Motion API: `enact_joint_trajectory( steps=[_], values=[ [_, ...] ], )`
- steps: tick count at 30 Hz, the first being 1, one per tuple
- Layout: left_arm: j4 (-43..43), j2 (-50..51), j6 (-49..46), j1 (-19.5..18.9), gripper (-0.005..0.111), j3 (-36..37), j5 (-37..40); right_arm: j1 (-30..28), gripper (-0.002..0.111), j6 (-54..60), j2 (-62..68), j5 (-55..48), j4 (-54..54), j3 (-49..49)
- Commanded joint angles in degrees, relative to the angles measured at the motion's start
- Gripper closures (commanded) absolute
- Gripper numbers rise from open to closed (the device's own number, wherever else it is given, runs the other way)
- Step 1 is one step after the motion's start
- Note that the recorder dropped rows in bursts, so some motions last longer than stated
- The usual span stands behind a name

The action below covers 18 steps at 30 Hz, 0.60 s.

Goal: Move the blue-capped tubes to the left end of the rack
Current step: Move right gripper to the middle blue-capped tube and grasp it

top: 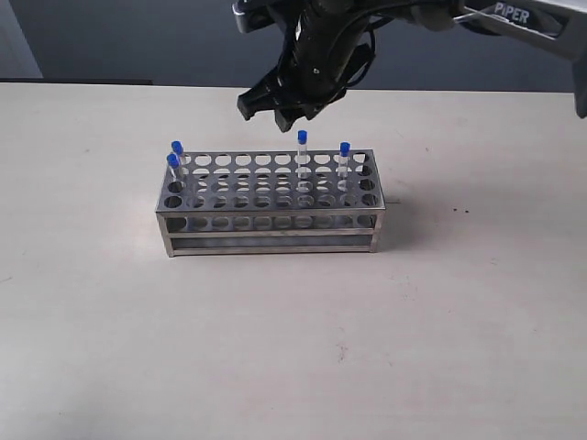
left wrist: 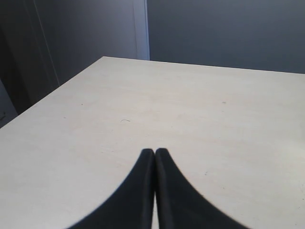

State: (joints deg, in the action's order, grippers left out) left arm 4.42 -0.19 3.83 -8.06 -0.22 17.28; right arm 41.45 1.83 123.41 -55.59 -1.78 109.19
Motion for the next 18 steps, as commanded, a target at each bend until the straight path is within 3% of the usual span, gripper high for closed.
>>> enact_joint_trajectory(
  steps=[1, 14, 18],
  values=[
    [-0.3, 0.2, 0.1, 0.3, 0.106, 0.2, -0.6, -0.3, 0.069, -0.3, 1.7, 0.1, -0.6, 0.2],
    [-0.3, 0.2, 0.1, 0.3, 0.106, 0.2, -0.6, -0.3, 0.069, -3.6, 3.7, -1.2, -4.4, 0.2],
    [-0.3, 0.2, 0.1, 0.3, 0.106, 0.2, -0.6, -0.3, 0.081, -3.6, 4.6, -0.9, -4.6, 0.2]
  ],
)
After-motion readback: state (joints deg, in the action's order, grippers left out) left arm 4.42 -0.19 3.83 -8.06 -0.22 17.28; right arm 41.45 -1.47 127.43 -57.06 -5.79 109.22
